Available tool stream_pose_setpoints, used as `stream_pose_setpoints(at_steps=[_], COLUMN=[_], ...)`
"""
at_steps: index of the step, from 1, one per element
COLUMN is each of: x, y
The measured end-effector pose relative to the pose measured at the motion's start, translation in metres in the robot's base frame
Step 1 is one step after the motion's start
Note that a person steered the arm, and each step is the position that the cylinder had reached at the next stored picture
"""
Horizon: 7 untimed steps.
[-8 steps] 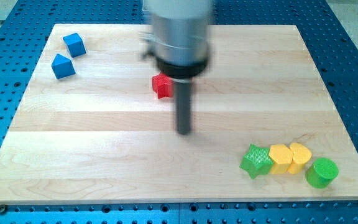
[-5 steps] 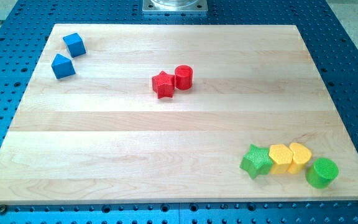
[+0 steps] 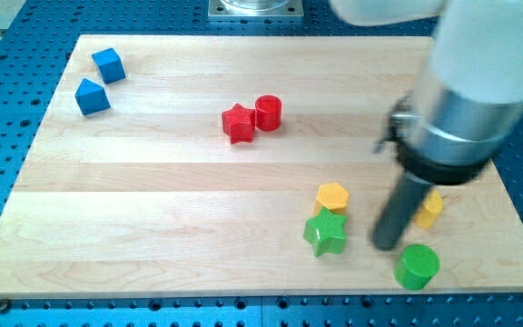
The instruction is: Put the green star and green circle at the bottom left corner of the board
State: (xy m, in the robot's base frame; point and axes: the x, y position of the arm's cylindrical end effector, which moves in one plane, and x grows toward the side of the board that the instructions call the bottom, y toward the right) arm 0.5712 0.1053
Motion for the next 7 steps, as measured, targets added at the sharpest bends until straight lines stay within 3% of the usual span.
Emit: stream_pose_setpoints(at_steps=[2,3,4,5,6,7], x=[-0.036,-0.036,-0.003,0.026,0.003,-0.02], y=[-0.293,-0.213,-0.133,-0.199,-0.304,-0.264])
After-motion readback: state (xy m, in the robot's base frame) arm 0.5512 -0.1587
